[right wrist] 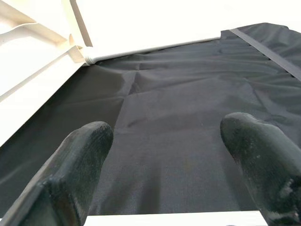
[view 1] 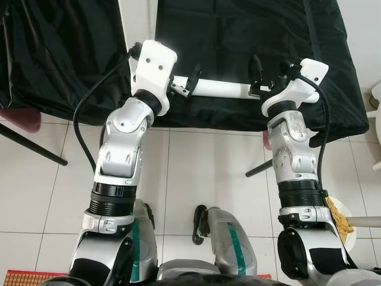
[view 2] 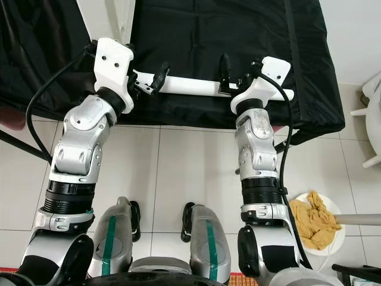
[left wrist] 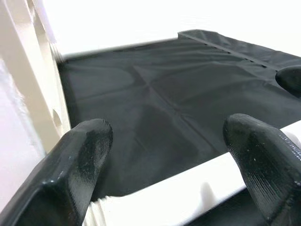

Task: Building children table

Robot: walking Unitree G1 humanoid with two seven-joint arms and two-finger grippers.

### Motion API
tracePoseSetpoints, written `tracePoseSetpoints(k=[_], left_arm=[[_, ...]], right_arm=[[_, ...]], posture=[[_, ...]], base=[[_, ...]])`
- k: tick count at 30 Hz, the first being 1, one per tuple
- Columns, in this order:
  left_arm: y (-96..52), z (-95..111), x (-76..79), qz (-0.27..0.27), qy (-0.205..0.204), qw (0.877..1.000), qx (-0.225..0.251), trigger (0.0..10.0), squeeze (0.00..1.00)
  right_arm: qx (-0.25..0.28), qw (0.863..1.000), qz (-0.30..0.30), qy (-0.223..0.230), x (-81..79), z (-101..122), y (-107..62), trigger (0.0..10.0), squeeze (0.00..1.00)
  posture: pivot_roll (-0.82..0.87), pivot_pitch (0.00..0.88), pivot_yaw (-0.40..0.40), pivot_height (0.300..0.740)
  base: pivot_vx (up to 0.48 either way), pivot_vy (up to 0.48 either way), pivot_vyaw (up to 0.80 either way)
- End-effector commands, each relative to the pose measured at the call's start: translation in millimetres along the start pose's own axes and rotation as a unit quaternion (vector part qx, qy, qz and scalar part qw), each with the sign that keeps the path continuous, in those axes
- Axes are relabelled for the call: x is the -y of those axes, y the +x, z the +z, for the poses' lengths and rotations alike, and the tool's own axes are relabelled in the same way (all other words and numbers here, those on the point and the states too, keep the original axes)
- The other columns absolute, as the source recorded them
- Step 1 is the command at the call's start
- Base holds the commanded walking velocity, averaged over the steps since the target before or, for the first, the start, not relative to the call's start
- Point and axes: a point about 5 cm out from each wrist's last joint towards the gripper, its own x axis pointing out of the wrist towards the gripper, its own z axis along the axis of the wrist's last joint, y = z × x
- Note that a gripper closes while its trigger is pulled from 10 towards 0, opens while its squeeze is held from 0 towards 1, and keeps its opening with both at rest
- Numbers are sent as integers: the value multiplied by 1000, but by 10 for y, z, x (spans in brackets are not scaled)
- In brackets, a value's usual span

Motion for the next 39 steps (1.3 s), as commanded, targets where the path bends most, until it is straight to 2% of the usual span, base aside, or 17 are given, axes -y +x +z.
tracePoseSetpoints(k=[1,2,5,8,11,39], left_arm=[[-16,-11,55,23,19,999,10,10000,0],[-16,-11,55,23,19,999,10,10000,0],[-38,-86,171,0,57,998,6,10000,0],[-50,-103,201,-4,60,998,6,10000,0],[-61,-100,240,-5,46,999,8,10000,0],[-59,-112,162,30,57,998,12,10000,0]], right_arm=[[-1,1000,9,-4,-29,-32,-5,10000,0],[-1,1000,9,-4,-29,-32,-5,10000,0],[-3,1000,18,-7,-59,-59,-18,10000,0],[-2,1000,19,-8,-58,-65,-19,10000,0],[-1,1000,18,-10,-47,-77,-20,10000,0],[-2,999,42,-24,-62,-76,51,10000,0]], posture=[[113,60,-81,740],[113,60,-81,740],[108,58,-80,740],[107,59,-79,740],[109,57,-79,740],[120,57,-102,740]], base=[[0,0,0],[0,0,0],[0,0,0],[0,0,0],[0,0,0],[0,0,0]])
